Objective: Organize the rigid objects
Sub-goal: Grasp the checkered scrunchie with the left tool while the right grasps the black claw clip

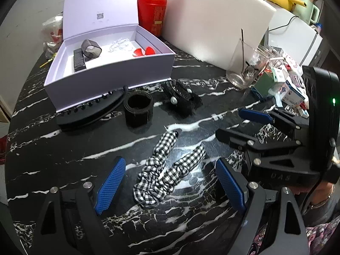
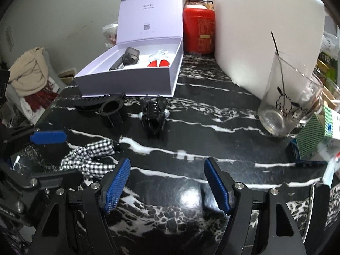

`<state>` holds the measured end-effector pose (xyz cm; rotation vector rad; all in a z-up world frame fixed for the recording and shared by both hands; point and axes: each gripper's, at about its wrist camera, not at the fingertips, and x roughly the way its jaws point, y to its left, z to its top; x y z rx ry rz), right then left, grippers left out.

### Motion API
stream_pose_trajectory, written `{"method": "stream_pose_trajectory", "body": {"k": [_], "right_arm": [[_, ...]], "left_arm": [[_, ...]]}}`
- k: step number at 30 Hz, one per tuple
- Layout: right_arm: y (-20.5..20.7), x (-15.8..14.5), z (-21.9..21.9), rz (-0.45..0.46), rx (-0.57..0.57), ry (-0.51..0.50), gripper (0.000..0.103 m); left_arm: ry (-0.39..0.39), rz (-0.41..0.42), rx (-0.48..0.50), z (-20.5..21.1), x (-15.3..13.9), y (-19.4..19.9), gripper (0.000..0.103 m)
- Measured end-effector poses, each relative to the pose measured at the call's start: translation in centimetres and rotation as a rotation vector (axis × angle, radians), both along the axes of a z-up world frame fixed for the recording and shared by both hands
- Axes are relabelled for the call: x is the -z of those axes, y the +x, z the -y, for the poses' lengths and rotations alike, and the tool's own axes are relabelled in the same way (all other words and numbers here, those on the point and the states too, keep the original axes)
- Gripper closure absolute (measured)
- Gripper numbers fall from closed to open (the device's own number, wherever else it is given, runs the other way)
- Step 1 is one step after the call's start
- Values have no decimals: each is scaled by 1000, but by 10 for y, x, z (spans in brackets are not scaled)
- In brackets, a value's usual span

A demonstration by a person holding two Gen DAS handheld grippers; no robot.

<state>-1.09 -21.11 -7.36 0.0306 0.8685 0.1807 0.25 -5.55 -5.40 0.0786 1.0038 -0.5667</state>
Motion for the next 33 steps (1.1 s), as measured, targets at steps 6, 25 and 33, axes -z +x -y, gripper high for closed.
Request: {"method": "stream_pose_trajectory", "body": {"k": [6, 25, 33], "right_arm": [[5, 2, 6, -9, 24, 2, 30], [54, 6, -18, -16, -68, -7, 31], [78, 13, -33, -30, -103, -22, 49]], "left_arm": [[36, 29, -6, 1, 8, 1, 17], [60, 33, -184, -30, 22, 30, 63], [67, 34, -252, -47, 23, 35, 63]]}}
